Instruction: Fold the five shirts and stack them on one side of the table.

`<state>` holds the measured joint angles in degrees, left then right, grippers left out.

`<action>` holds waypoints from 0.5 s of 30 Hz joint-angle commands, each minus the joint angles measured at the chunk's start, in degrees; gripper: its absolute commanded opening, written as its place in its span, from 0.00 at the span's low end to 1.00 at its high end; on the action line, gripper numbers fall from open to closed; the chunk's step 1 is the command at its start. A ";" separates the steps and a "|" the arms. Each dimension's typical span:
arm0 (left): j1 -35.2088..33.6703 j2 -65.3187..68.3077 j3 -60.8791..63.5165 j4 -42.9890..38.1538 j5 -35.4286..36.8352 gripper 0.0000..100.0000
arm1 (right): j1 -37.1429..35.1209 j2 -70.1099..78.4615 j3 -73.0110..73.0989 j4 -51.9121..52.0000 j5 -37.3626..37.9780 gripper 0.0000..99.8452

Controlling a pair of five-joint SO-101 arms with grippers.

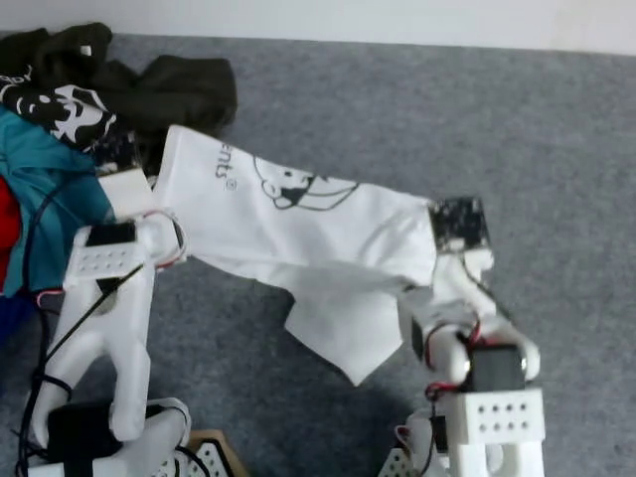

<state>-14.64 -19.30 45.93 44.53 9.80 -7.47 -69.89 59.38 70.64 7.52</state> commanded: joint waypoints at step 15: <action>-4.26 -2.86 -4.53 0.26 0.00 0.27 | -4.62 -10.59 -0.04 9.19 18.02 0.30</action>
<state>-16.48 -19.82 47.34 40.57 9.71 -11.60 -80.18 64.84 76.44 24.40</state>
